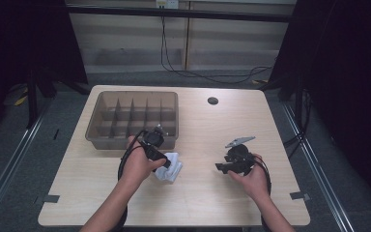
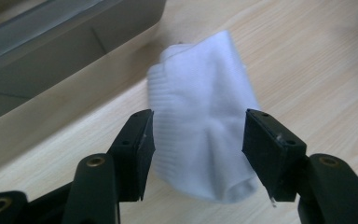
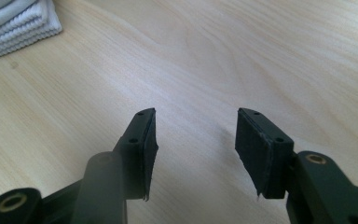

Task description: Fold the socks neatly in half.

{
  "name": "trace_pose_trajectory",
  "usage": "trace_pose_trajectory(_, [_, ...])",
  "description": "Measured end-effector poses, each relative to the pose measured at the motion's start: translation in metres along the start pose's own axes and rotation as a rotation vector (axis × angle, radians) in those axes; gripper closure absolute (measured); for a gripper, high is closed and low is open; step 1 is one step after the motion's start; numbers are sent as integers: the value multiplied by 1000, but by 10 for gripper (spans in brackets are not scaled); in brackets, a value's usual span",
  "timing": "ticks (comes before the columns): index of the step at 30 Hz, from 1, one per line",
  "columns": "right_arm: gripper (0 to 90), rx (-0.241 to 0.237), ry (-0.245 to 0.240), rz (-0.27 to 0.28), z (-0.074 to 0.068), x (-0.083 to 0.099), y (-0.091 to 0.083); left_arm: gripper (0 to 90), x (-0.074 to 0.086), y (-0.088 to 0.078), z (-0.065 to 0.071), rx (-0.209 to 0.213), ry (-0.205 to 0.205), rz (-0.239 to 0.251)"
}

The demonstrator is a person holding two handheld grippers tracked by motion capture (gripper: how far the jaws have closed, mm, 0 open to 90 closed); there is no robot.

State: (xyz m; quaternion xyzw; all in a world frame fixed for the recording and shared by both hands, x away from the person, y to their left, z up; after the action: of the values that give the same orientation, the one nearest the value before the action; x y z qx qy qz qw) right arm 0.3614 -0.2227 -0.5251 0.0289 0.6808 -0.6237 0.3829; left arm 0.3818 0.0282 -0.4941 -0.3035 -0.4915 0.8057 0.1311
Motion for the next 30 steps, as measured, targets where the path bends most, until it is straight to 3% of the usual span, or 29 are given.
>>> trace_pose_trajectory(3, [488,1,7,-2,0,1,0,444,2,3,-6,-16,-10,-6])
trace_pose_trajectory(5, [488,0,3,1,1,1,0,432,3,8,-5,9,-30,-3])
trace_pose_trajectory(15, [488,6,13,5,4,2,0,357,5,33,0,3,-13,-47])
trace_pose_trajectory(20, [488,7,11,8,5,3,0,348,6,39,1,-1,-32,-61])
trace_pose_trajectory(23, [488,6,19,9,6,4,0,386,5,41,2,1,-18,-68])
trace_pose_trajectory(26, [487,9,23,8,7,5,1,489,5,41,6,9,24,-66])
trace_pose_trajectory(30, [484,15,15,7,7,6,2,576,5,42,8,40,26,-59])
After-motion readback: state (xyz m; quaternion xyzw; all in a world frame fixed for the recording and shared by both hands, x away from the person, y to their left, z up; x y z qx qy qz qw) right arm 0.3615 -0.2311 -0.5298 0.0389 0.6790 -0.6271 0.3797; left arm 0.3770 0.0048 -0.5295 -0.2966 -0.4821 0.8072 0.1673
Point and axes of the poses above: each handheld gripper's, and its own axes: y roughly forward along the jaws, x roughly out of its underside, z roughly to its right, the point moved 7 cm from there along y, roughly forward along the jaws, and after that the axes turned 8 degrees about x, right-handed, at the moved point
